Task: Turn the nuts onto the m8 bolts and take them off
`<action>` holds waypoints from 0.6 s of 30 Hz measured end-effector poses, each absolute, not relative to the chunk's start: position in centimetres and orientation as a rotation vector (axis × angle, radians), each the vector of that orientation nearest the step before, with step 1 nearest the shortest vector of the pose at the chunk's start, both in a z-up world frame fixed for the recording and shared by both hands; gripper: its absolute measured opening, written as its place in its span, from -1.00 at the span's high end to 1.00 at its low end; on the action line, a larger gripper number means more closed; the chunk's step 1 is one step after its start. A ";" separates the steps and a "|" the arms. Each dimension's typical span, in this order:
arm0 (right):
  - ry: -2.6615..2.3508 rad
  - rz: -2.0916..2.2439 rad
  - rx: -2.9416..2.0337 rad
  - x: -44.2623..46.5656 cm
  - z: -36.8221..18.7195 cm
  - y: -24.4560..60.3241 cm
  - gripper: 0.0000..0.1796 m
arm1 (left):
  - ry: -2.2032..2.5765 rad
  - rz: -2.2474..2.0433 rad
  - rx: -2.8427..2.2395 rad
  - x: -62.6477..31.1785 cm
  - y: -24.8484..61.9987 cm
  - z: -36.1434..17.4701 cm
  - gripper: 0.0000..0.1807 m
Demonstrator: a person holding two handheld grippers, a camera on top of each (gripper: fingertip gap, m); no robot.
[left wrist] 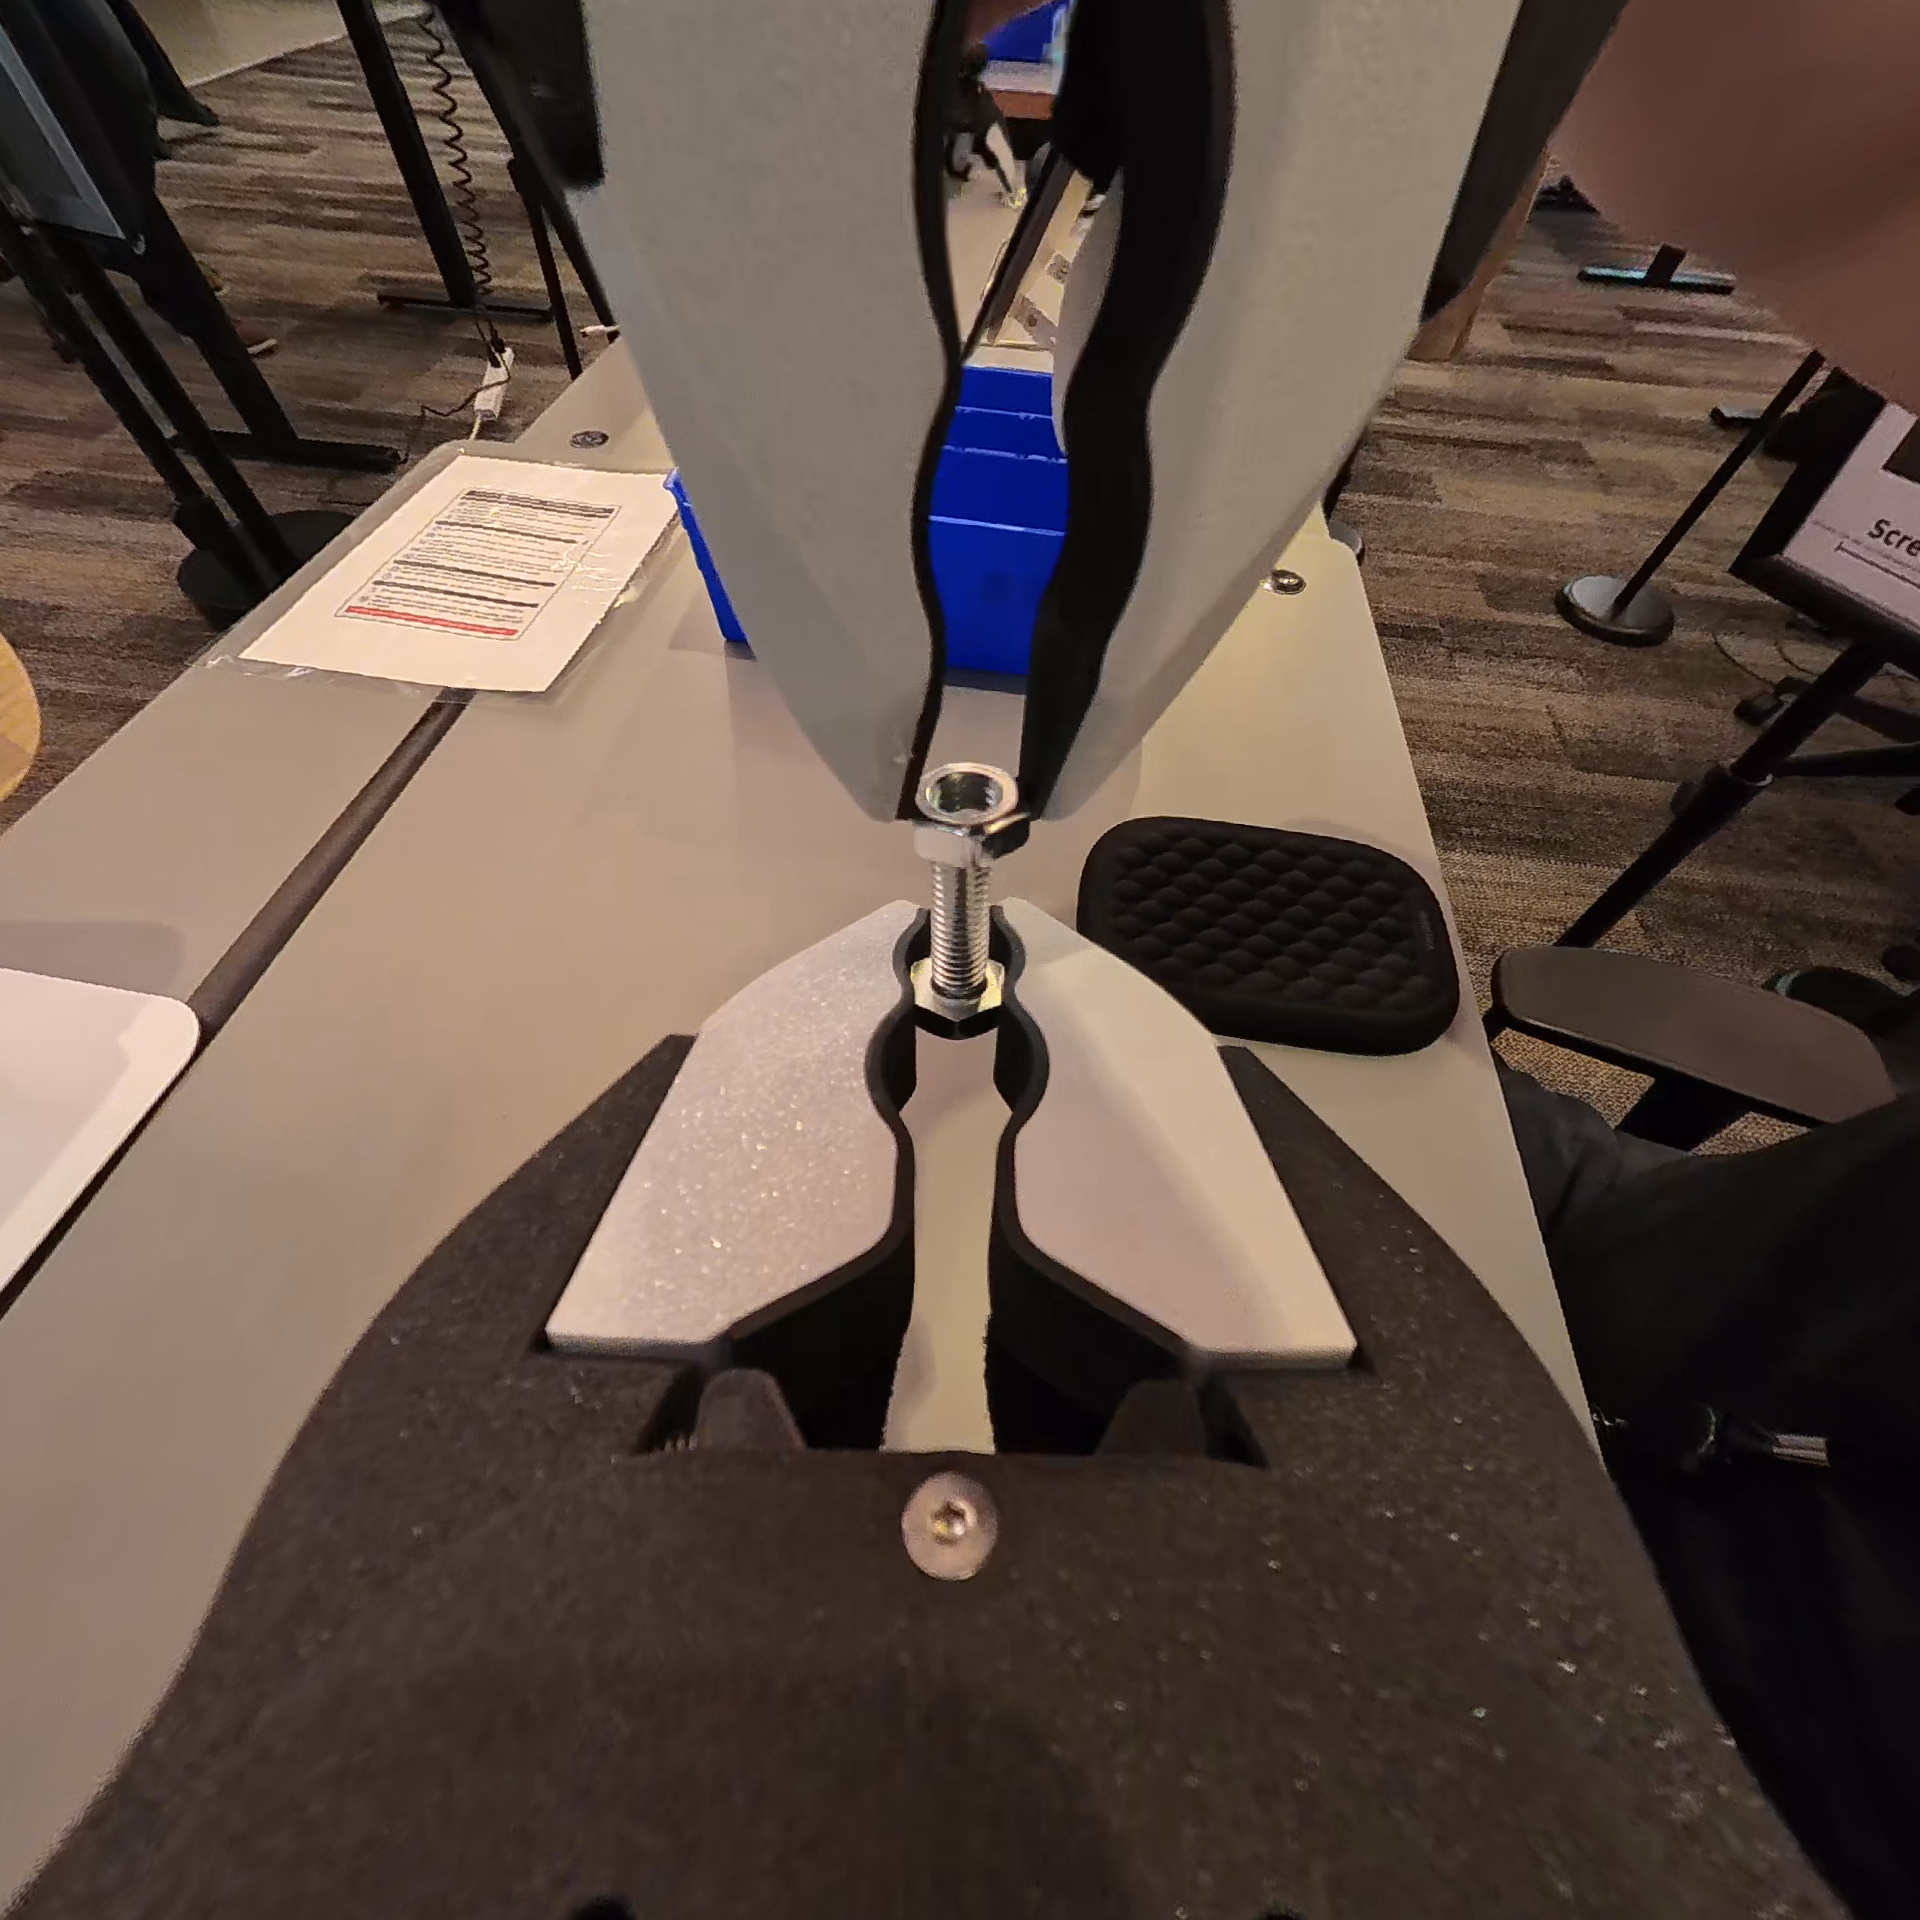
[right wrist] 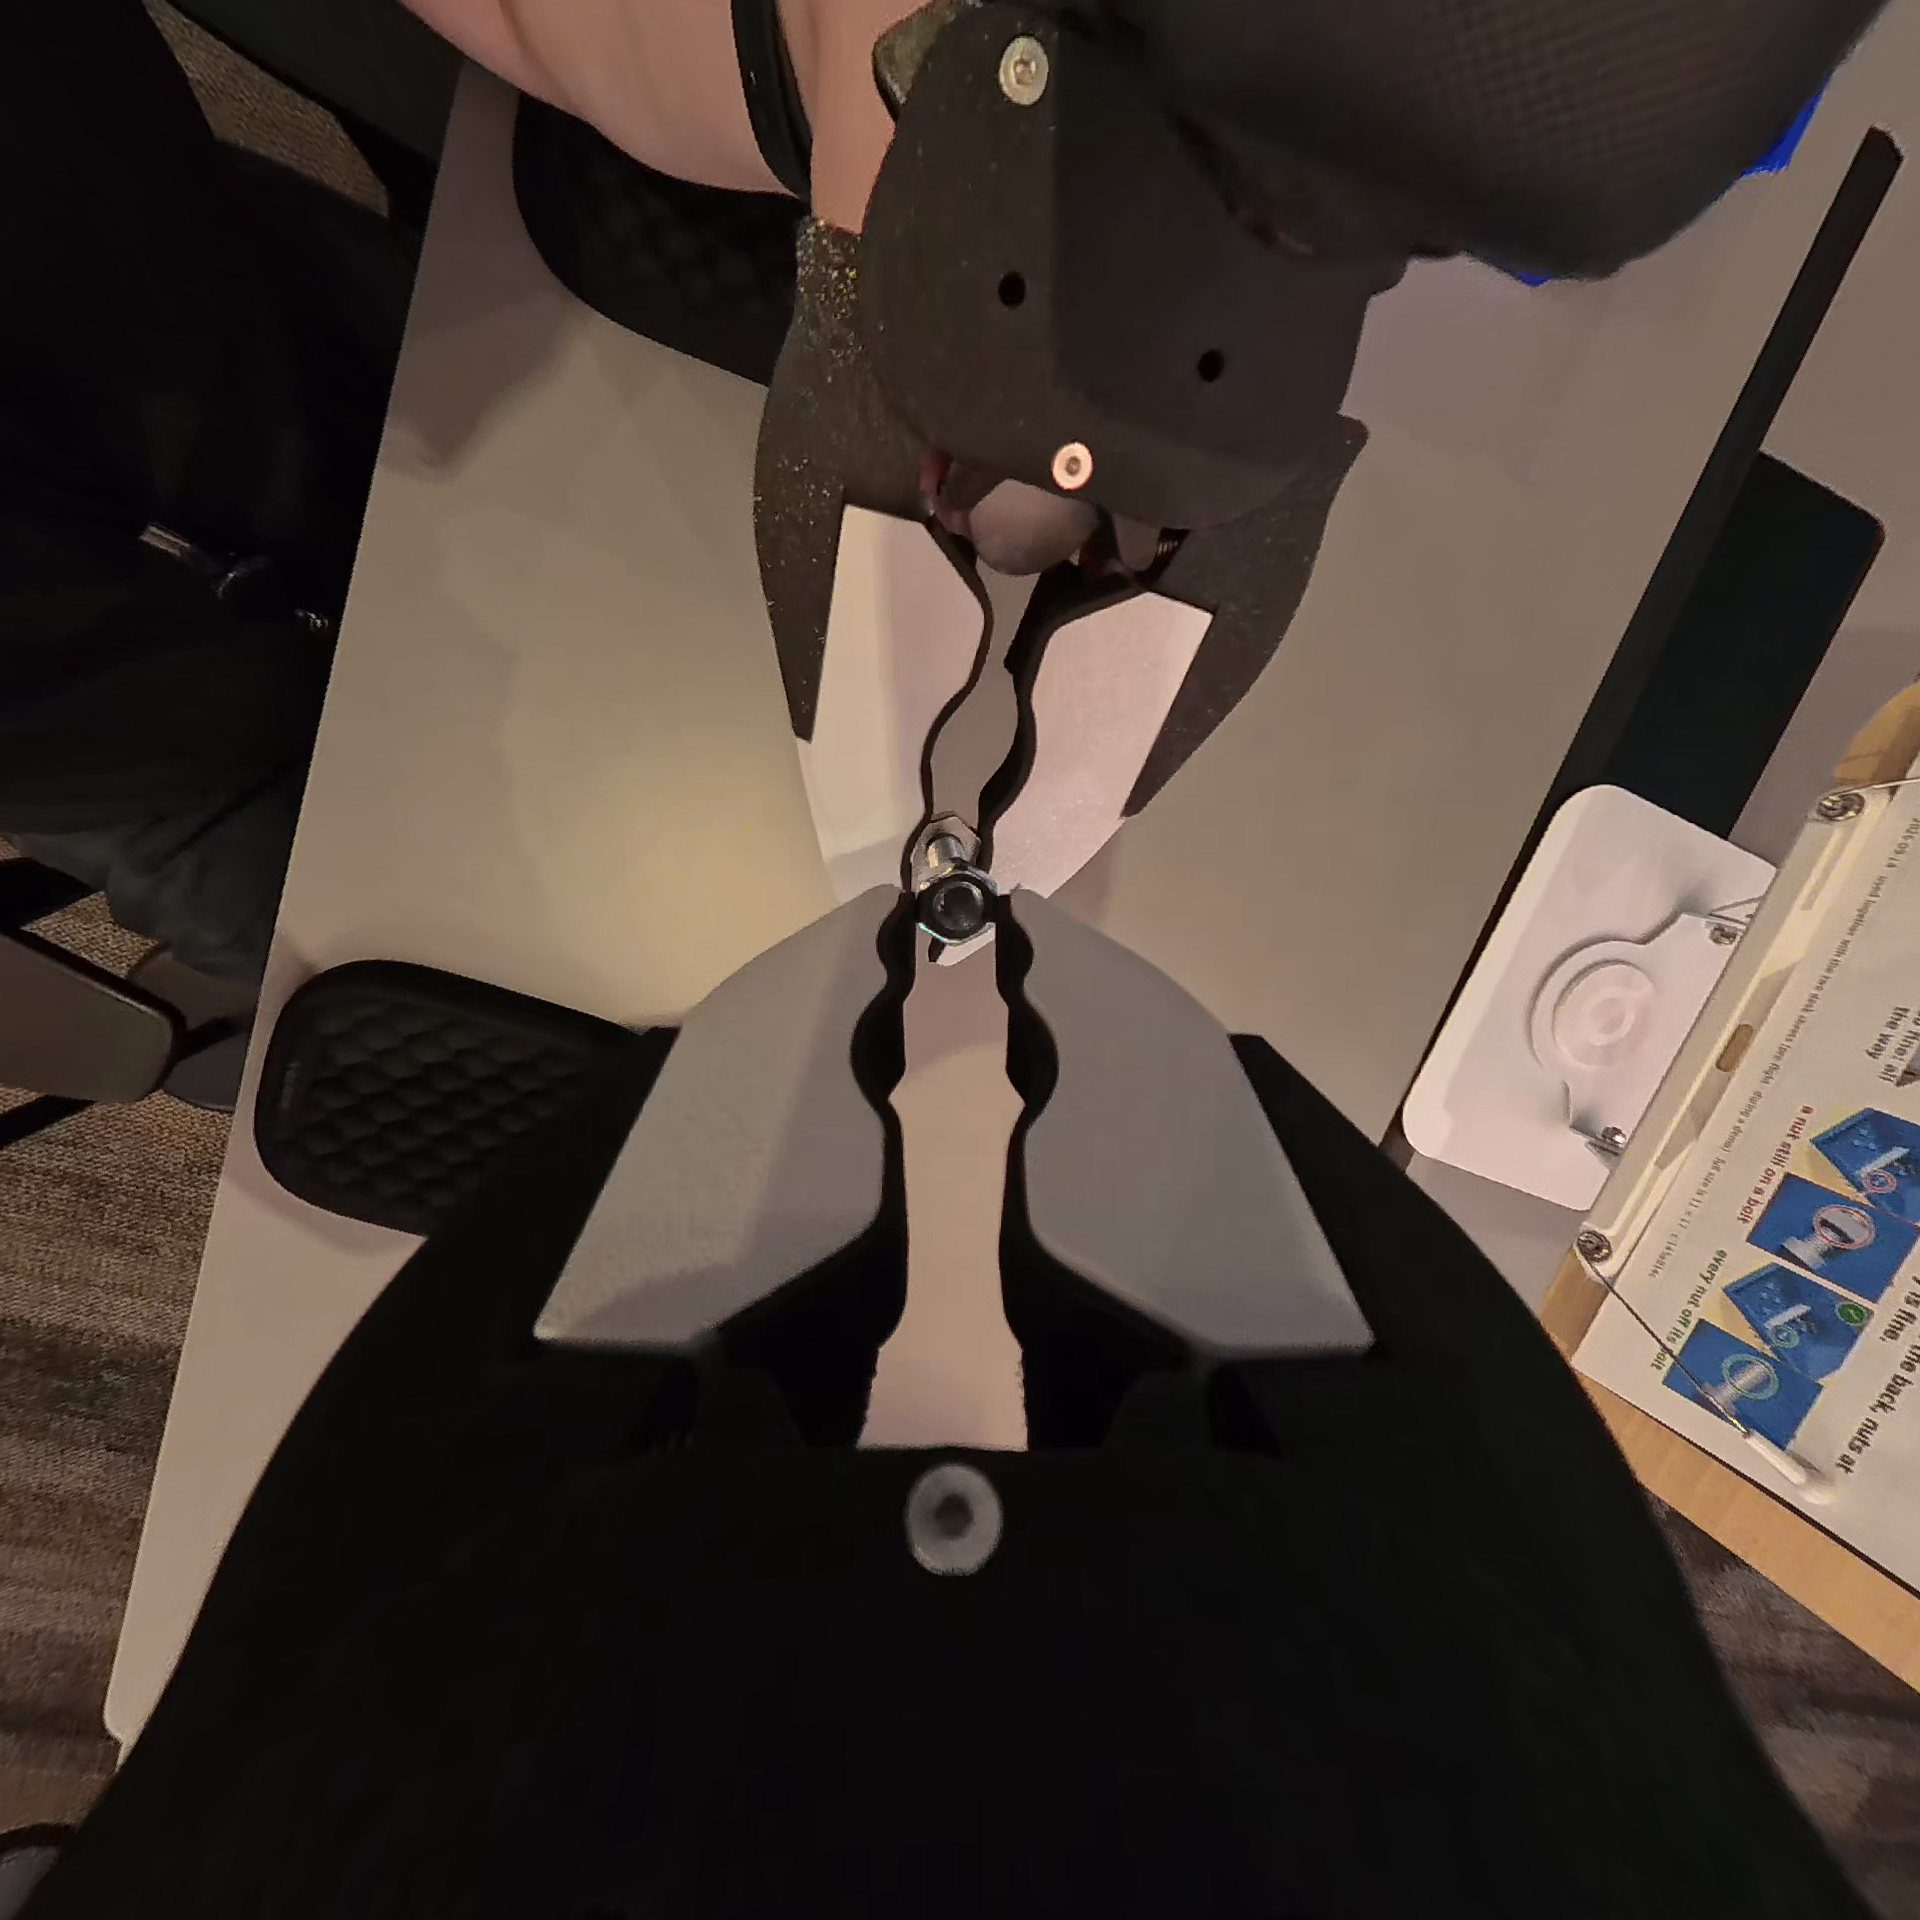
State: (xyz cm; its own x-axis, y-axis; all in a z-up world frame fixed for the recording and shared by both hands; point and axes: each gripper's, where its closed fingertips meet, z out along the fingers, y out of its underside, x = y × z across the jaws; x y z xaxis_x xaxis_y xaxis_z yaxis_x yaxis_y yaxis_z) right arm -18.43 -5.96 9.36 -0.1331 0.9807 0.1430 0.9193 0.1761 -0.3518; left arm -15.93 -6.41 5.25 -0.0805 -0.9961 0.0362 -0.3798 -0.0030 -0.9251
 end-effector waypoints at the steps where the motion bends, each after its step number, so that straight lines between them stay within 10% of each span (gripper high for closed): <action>1: -2.120 0.247 -1.802 -18.5 9.4 -5.9 0.85 | 1.548 -1.082 -1.468 -15.9 -6.4 5.2 0.89; 18: -1.733 0.297 -2.097 -18.7 9.1 -4.1 0.85 | 1.446 -1.005 -1.547 -16.0 -4.4 5.1 0.89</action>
